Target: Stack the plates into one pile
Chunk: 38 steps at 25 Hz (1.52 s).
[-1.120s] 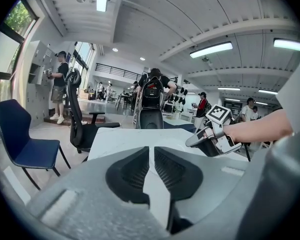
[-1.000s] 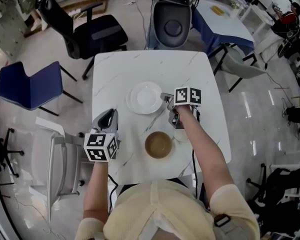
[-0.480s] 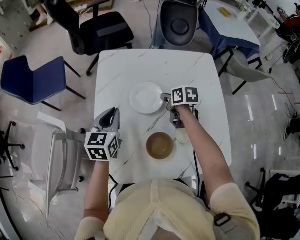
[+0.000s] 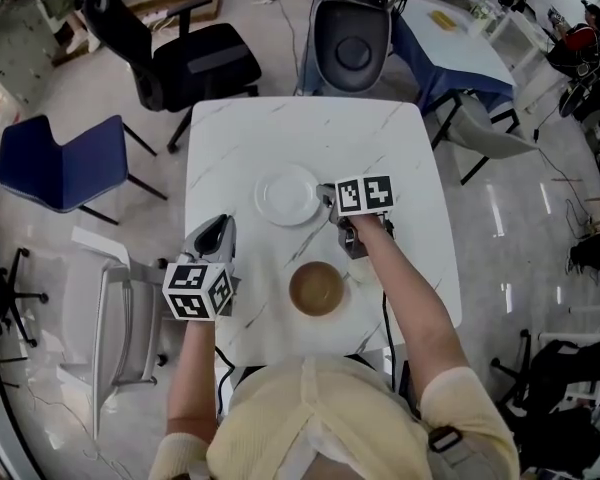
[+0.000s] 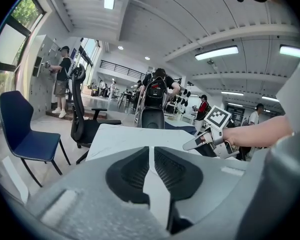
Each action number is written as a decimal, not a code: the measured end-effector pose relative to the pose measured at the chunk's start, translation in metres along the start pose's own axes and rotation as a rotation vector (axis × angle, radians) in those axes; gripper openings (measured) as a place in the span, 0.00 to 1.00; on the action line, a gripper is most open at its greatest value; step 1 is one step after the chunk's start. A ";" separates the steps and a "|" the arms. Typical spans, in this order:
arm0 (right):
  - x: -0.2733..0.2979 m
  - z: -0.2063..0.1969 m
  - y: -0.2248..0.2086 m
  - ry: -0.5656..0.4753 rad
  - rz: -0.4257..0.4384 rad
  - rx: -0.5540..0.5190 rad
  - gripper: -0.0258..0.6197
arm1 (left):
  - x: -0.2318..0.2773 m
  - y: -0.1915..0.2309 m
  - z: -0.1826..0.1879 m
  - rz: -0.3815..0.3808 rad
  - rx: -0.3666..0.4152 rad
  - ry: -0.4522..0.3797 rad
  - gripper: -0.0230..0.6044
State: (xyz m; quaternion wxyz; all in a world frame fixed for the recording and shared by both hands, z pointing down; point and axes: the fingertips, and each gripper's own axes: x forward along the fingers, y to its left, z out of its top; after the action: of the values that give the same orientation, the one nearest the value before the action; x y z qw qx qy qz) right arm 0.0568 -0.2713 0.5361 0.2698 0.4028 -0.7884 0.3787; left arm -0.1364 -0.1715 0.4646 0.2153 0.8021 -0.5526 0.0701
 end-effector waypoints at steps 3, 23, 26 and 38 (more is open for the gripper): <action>-0.009 0.001 0.006 -0.022 0.022 0.000 0.10 | -0.001 -0.001 0.001 -0.014 -0.010 -0.003 0.07; -0.087 -0.012 0.037 -0.193 0.072 -0.064 0.04 | -0.009 -0.016 0.007 -0.062 -0.002 0.004 0.02; -0.096 -0.016 0.037 -0.213 0.065 -0.065 0.04 | -0.011 -0.017 0.009 -0.058 0.004 -0.009 0.02; -0.114 -0.036 0.036 -0.266 0.061 -0.043 0.04 | -0.016 -0.019 0.007 -0.051 0.006 -0.001 0.02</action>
State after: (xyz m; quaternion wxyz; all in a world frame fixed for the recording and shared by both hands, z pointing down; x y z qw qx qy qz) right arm 0.0918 -0.1789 0.4595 0.1595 0.4194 -0.8370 0.3131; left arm -0.1256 -0.1554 0.4479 0.2142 0.8165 -0.5320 0.0656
